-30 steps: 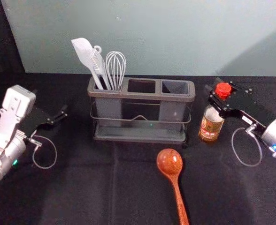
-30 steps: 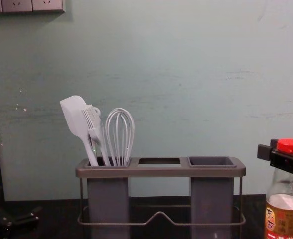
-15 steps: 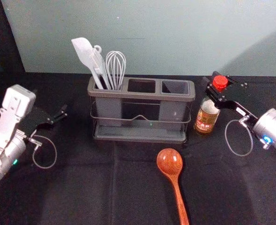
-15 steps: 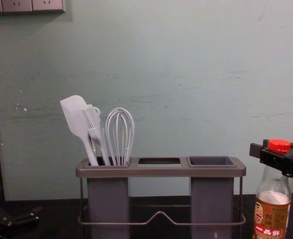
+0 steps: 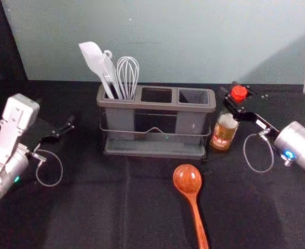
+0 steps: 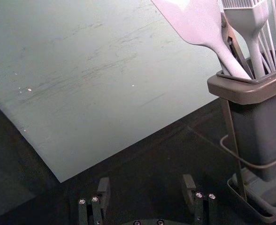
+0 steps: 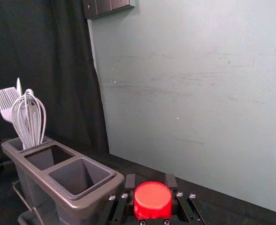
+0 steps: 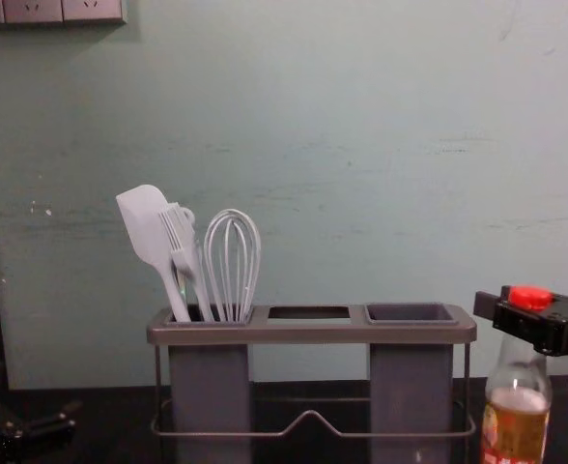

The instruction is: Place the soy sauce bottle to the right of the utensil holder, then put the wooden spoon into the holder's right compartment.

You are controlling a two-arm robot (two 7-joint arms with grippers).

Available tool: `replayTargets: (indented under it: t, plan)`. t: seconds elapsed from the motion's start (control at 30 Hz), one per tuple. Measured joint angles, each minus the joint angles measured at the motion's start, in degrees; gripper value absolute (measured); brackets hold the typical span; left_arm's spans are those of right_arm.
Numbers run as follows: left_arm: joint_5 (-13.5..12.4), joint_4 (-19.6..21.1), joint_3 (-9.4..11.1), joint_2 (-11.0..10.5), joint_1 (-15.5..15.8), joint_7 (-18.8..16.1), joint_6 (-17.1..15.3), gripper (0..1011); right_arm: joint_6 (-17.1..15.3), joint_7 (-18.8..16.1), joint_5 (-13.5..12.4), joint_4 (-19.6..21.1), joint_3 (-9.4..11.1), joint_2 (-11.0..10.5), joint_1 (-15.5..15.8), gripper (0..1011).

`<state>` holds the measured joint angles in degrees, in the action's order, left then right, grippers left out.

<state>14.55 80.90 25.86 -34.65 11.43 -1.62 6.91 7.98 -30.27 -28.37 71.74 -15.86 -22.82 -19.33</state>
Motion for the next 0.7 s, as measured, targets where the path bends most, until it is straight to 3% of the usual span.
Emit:
replayTargets:
  t: [0.23, 0.5, 0.57, 0.7]
  plan:
    - [0.0, 0.0, 0.0, 0.0, 0.0, 0.0, 0.0, 1005, -0.01, -0.15, -0.84, 0.14, 0.32, 0.39, 0.15, 609]
    - [0.0, 0.0, 0.0, 0.0, 0.0, 0.0, 0.0, 1005, -0.03, 0.78, -1.41, 7.01, 2.03, -1.62, 3.12, 846]
    - [-0.01, 0.0, 0.0, 0.0, 0.0, 0.0, 0.0, 1005, -0.28, 0.97, -1.6, 10.77, 2.71, -3.04, 5.07, 899]
    - [0.0, 0.0, 0.0, 0.0, 0.0, 0.0, 0.0, 1005, -0.7, 1.29, -1.6, 14.16, 3.16, -4.43, 7.06, 1002]
